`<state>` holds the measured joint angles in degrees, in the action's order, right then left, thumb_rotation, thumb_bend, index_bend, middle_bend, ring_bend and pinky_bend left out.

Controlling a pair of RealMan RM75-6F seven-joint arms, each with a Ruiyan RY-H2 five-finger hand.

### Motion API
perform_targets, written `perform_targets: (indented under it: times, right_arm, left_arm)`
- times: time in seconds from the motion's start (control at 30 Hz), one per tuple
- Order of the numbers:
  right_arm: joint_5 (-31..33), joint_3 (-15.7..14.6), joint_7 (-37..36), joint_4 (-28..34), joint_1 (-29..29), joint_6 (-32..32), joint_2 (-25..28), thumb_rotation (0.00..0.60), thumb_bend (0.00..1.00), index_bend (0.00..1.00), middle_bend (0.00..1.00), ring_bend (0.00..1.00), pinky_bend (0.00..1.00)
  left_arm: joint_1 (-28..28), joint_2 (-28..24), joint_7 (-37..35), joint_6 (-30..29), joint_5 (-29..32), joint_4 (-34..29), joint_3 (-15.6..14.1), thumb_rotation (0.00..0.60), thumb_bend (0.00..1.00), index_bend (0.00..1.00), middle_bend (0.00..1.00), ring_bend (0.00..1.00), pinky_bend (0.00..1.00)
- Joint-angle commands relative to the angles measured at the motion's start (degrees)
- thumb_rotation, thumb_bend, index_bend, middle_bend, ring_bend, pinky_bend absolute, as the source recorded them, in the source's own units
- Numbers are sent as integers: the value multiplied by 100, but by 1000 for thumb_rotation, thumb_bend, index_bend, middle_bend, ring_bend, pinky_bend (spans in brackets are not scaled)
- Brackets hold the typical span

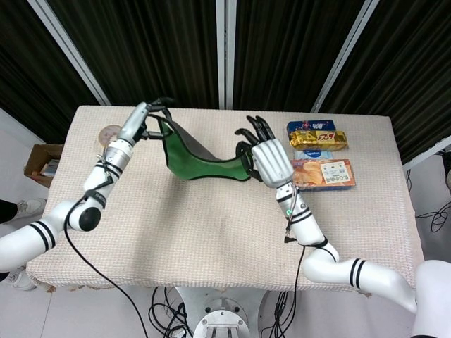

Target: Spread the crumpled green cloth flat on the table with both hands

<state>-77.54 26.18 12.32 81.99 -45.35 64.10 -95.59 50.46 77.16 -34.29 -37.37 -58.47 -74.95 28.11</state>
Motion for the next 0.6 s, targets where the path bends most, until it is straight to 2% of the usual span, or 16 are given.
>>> perform_targets:
  times: [0.03,0.17,0.3,0.6]
  right_arm:
    - [41,20,-44,-84,-19,135,-9,600,535,698,248,0,0]
    - [-69,-280,-363,-191,115,153,130,600,535,698,250,0,0]
    - [-434,-822,-775,-245,269,66,350,600,535,698,252,0,0]
    - [-1073,-1685,-1401,-58,436,-39,623,600,533,698,259,0,0]
  left_arm:
    - [-117,36,18,-351,-125,-5,2,600,378,600,175,55,125]
    - [-483,234,59,-1144,-840,-13,-389,600,378,599,175,55,125]
    - [-918,504,-70,-1999,-1601,50,-918,600,378,597,175,55,125]
    - [-1628,629,-200,-3108,-2667,-10,-1890,600,378,592,175,55,125]
